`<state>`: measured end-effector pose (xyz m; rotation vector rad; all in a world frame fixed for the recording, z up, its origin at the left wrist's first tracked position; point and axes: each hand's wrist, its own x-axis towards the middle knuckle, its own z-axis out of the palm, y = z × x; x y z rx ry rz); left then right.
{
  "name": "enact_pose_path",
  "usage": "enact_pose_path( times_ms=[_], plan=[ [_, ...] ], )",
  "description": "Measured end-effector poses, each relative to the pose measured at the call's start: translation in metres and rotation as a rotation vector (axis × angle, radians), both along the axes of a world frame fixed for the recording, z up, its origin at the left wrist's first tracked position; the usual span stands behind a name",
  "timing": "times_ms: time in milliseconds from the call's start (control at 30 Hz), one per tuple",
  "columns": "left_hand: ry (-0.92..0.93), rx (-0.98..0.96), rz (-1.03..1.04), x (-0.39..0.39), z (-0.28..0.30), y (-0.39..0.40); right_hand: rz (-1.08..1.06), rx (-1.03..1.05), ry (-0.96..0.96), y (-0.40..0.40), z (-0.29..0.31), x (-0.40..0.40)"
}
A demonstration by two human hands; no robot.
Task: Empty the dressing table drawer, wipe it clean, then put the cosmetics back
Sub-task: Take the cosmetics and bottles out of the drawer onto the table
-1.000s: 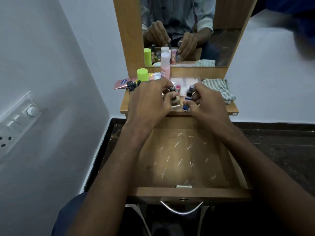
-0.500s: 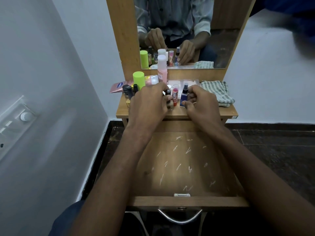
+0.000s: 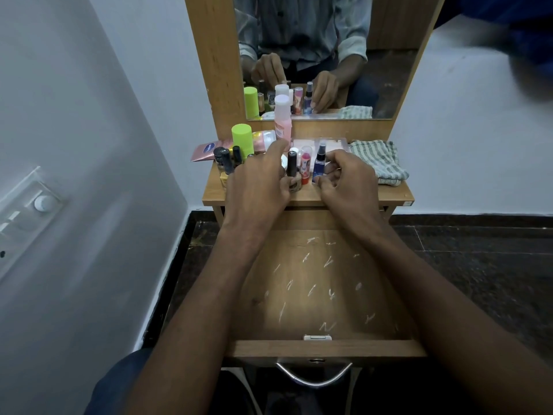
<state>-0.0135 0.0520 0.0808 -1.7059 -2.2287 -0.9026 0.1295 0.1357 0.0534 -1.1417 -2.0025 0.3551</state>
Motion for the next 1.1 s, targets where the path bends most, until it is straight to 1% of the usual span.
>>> enact_pose_path(
  times_ms=[167,400,500,600,700,767,867,967,1100],
  plan=[
    [0.048,0.0,0.013,0.0,-0.002,0.001,0.0,0.007,0.01,0.0,-0.001,-0.001],
    [0.044,0.037,0.025,0.0,-0.004,-0.001,0.005,-0.024,0.03,-0.002,0.0,-0.001],
    [-0.016,0.074,0.036,0.001,0.0,-0.006,-0.012,-0.057,0.048,-0.004,0.001,0.0],
    [-0.076,0.093,0.005,0.002,0.005,-0.013,-0.016,-0.05,0.046,-0.007,0.001,0.004],
    [-0.106,0.127,-0.024,0.007,0.008,-0.02,-0.009,-0.036,0.024,-0.012,0.0,0.008],
    [-0.109,0.171,0.01,0.011,0.009,-0.022,0.011,-0.039,0.013,-0.015,0.0,0.01],
    [-0.13,0.146,0.057,0.013,0.008,-0.02,0.03,-0.055,0.021,-0.02,0.0,0.01],
    [-0.171,0.107,0.055,0.012,0.006,-0.018,0.004,-0.054,0.021,-0.023,0.0,0.003],
    [-0.188,0.121,0.05,0.013,0.003,-0.02,-0.003,-0.041,0.025,-0.024,0.002,0.0]
  ],
)
